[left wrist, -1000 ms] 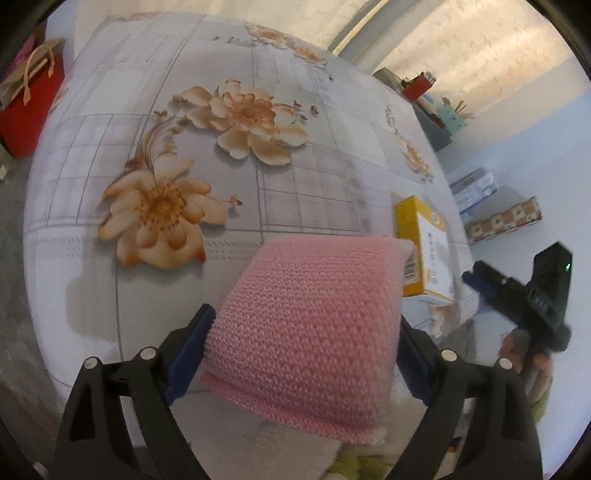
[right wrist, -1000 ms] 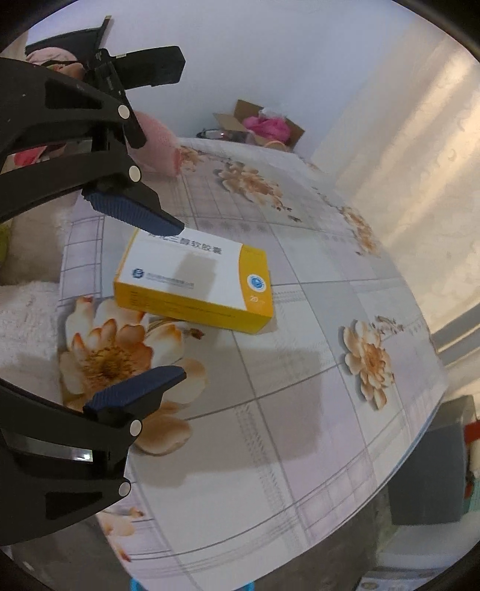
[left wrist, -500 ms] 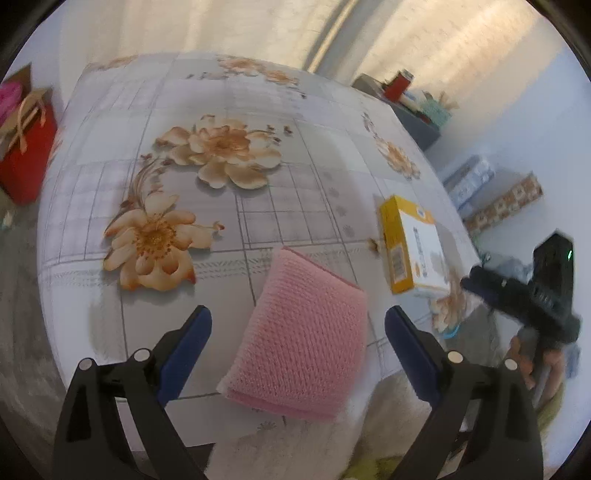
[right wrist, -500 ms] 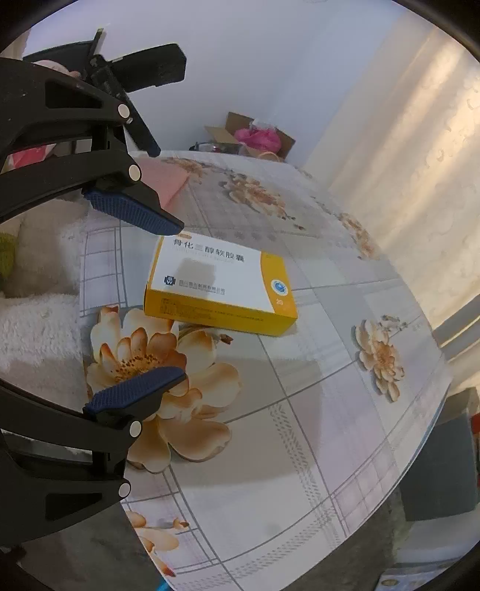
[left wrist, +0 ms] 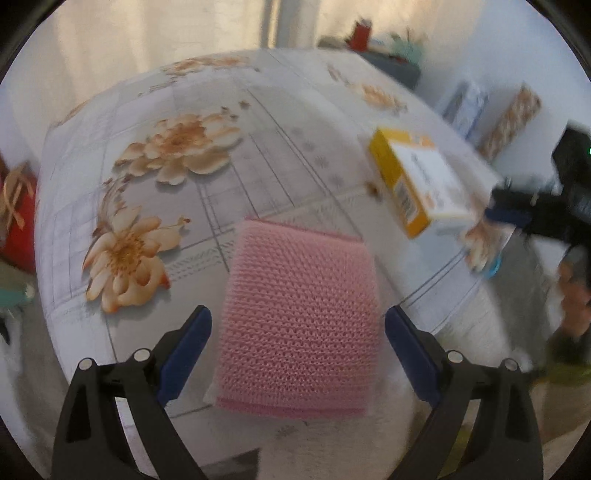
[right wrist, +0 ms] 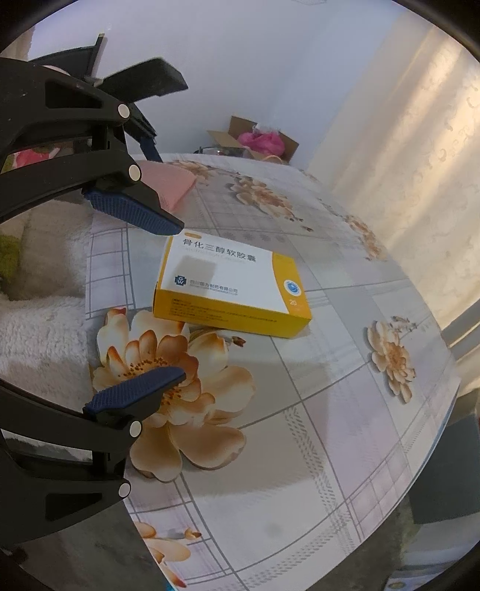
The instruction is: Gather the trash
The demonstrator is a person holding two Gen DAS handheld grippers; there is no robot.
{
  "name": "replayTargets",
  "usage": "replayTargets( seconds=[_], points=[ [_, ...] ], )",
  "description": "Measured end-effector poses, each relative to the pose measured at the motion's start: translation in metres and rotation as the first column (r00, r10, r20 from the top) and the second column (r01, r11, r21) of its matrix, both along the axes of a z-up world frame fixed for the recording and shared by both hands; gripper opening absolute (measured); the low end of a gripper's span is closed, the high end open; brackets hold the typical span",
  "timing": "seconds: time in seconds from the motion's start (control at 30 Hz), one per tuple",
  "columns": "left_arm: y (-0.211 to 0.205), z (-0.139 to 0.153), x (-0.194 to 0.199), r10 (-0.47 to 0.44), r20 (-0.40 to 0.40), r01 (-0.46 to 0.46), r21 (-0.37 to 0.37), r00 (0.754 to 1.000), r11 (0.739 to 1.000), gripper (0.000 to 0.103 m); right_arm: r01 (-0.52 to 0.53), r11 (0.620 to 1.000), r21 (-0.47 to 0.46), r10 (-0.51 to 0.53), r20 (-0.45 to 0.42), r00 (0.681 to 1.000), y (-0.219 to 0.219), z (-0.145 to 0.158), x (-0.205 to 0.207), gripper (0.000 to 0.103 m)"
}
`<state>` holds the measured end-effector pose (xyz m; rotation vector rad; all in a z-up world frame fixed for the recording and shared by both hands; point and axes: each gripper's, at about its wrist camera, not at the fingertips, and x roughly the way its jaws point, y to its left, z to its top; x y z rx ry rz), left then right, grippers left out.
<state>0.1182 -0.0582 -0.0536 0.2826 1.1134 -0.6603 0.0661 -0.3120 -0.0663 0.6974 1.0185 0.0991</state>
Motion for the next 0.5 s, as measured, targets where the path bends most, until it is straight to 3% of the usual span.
replayTargets(
  seconds=[0.07,0.17,0.27,0.33,0.4,0.5],
  points=[
    [-0.005,-0.007,0.001,-0.007,0.010,0.006,0.036,1.000,0.999,0.093,0.001,1.000,0.003,-0.001,0.001,1.000,0.000,0.000,0.000,0.070],
    [-0.005,-0.008,0.005,0.026,0.017,-0.027,0.029,1.000,0.999,0.091,0.003,1.000,0.004,-0.003,0.000,1.000,-0.001,0.000,-0.001,0.070],
    [0.006,-0.005,0.018,0.158,-0.013,-0.159,-0.026,0.987,0.987,0.086,0.005,1.000,0.006,-0.005,-0.003,1.000,-0.001,-0.001,-0.001,0.070],
    [0.019,-0.004,0.027,0.303,-0.045,-0.306,-0.079,0.952,0.949,0.086,0.008,1.000,0.009,-0.008,-0.005,1.000,-0.001,-0.003,-0.001,0.070],
    [0.033,-0.003,0.034,0.436,-0.101,-0.446,-0.150,0.895,0.882,0.086,0.013,1.000,0.021,-0.013,-0.012,1.000,-0.002,-0.006,-0.001,0.070],
    [0.034,-0.003,0.037,0.490,-0.145,-0.509,-0.171,0.860,0.843,0.088,0.020,0.999,0.031,-0.020,-0.022,1.000,-0.002,-0.009,-0.001,0.070]
  ],
)
